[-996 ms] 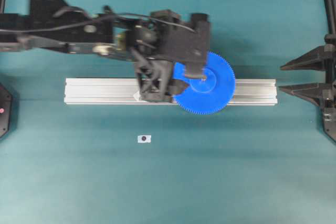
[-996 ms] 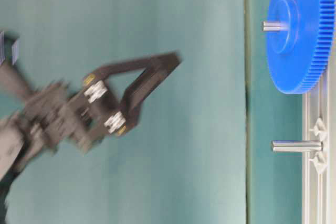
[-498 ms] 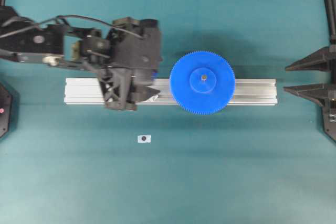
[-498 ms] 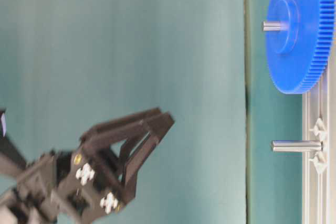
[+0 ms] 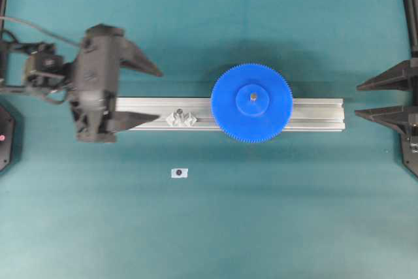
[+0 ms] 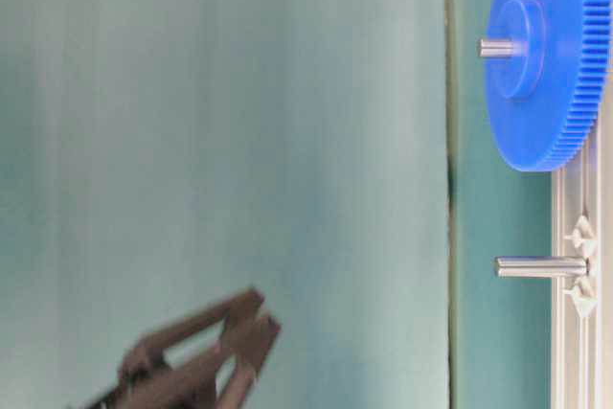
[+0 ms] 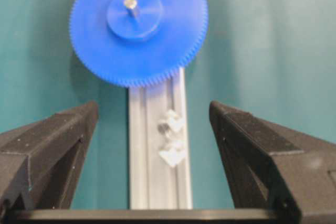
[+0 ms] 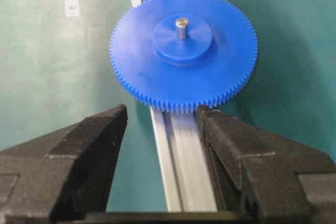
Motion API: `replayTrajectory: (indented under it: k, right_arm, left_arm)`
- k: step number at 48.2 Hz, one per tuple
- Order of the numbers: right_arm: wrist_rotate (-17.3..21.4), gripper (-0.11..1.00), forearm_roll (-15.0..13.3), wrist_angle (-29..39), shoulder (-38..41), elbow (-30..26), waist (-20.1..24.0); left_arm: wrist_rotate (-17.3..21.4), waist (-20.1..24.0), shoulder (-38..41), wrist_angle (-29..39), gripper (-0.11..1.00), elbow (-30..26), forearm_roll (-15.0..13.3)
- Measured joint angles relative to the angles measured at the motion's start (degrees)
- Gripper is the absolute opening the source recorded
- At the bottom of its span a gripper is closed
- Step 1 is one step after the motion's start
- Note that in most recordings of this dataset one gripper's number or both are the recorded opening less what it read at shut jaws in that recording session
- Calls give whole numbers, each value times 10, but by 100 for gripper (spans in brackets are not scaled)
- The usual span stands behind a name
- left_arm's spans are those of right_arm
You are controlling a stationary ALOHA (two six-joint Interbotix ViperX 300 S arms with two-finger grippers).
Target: Insert the large gear onto the shaft.
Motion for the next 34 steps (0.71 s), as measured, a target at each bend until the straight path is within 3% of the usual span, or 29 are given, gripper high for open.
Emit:
replayTrajectory:
  k: [14, 25, 34]
  right_arm:
    - [14, 62, -1, 1, 0, 0, 0]
    - [14, 62, -1, 1, 0, 0, 0]
    - [14, 62, -1, 1, 0, 0, -1]
  left_arm:
    - [0, -13, -75, -8, 62, 56, 0]
    - [-13, -19, -163, -14, 61, 114, 1]
    - [-54, -19, -245, -23, 61, 169, 0]
